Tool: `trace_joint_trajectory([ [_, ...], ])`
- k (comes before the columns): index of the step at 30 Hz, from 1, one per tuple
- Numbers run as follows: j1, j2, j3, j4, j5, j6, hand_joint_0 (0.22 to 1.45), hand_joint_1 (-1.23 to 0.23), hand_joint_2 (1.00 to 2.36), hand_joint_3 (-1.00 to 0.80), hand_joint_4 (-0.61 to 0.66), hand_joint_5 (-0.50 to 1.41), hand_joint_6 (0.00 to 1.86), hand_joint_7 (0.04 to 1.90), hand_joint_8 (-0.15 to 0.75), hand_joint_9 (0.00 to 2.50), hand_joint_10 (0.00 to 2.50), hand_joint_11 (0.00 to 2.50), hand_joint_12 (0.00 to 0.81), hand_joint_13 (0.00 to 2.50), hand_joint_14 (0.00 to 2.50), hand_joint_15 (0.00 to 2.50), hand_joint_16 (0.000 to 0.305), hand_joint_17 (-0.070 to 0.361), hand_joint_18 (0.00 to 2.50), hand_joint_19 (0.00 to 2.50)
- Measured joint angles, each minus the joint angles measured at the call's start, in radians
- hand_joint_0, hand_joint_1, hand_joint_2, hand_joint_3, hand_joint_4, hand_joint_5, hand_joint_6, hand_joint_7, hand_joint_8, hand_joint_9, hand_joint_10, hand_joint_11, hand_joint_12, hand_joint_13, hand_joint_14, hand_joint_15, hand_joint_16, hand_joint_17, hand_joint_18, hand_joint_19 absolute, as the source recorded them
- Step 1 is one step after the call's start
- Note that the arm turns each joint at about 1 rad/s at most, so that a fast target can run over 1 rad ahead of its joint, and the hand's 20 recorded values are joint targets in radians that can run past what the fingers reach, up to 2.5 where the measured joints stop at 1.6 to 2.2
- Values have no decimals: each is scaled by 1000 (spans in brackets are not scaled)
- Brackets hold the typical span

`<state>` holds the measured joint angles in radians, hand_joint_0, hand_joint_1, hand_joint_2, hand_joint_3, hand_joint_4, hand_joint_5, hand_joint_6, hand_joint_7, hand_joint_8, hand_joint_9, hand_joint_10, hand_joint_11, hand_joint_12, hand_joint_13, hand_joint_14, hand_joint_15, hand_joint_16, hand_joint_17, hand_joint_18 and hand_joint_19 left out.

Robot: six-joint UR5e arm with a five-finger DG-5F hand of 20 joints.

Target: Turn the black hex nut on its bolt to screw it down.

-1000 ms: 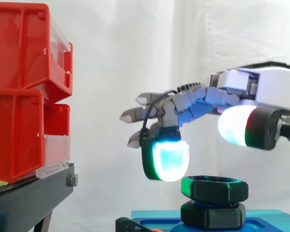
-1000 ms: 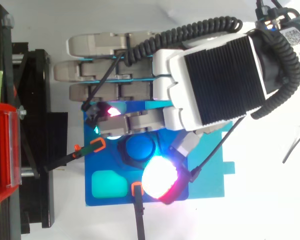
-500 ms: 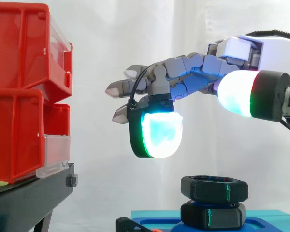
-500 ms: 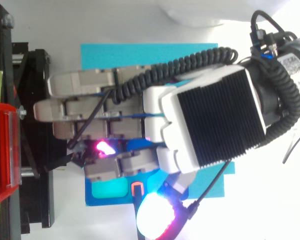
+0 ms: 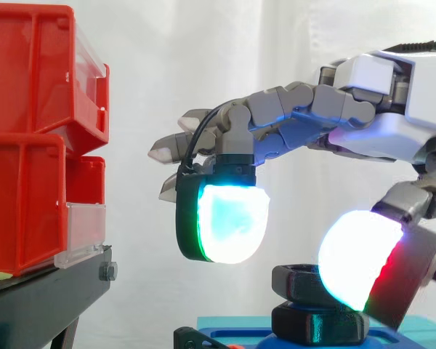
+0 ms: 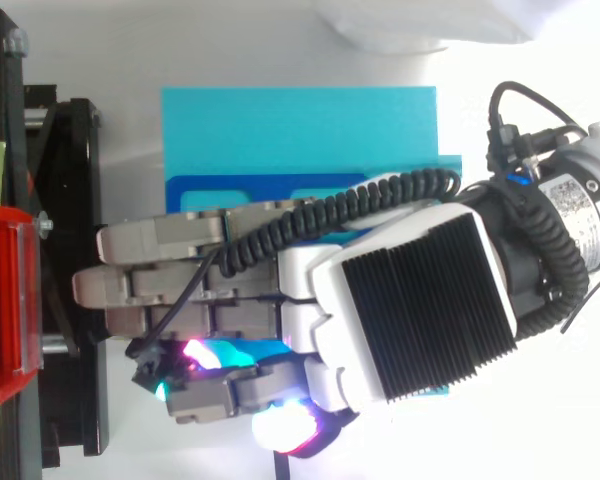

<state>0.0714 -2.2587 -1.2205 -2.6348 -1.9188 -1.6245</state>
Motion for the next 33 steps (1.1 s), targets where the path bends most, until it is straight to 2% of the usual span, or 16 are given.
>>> trace_joint_trajectory([
  [5, 4, 0, 0, 0, 6, -1, 447, -667, 1000, -500, 179, -205, 503, 1119, 210, 490, 5, 129, 307, 278, 0, 0, 52, 116, 140, 0],
  [7, 5, 0, 0, 0, 7, -2, 421, -536, 1000, -500, 201, -198, 503, 1109, 229, 504, 4, 144, 322, 282, 0, 0, 54, 122, 147, 0],
  [10, 6, 0, -1, 0, 7, -3, 405, -444, 1000, -500, 218, -191, 503, 1093, 240, 515, 5, 125, 332, 286, 0, 0, 56, 127, 147, 0],
  [18, 6, 0, -1, -9, 7, -3, 397, -277, 1000, -500, 220, -184, 503, 1064, 254, 541, 4, 130, 337, 285, 0, 0, 59, 133, 125, 0],
  [30, -11, 1, -1, -39, -3, -3, 409, -300, 1000, -500, 210, -185, 503, 1042, 251, 541, 4, 129, 333, 281, 0, 0, 58, 130, 111, 0],
  [33, -14, 1, -1, -40, -7, -3, 371, -410, 1000, -500, 215, -192, 503, 1009, 261, 533, 4, 132, 348, 286, 0, 0, 62, 139, 130, 0],
])
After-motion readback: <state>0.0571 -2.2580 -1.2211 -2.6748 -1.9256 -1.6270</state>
